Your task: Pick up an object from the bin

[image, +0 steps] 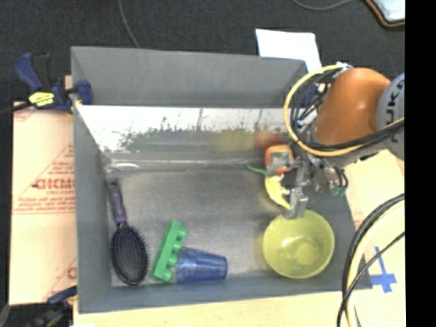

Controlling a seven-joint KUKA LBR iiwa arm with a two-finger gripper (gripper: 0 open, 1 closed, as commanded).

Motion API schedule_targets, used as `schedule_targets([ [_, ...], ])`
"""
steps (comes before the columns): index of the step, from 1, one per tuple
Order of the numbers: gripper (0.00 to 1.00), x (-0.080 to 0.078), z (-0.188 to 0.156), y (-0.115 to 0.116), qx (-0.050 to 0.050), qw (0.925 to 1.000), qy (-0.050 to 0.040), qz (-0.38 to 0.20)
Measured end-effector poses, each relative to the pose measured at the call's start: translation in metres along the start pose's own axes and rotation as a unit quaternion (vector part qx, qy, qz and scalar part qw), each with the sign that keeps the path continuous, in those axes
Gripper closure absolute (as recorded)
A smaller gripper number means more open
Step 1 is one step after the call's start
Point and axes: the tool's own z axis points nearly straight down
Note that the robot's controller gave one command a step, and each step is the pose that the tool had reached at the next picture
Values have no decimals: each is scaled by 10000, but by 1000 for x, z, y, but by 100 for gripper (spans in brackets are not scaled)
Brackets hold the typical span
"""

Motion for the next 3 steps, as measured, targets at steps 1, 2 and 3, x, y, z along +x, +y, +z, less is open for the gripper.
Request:
schedule_targets([
  [1,0,0,20,5,-7,9998,19,213],
  [2,0,13,20,1,-5,10000,1,5],
  [3,0,7,-62,77,-7,9984,-51,-561],
])
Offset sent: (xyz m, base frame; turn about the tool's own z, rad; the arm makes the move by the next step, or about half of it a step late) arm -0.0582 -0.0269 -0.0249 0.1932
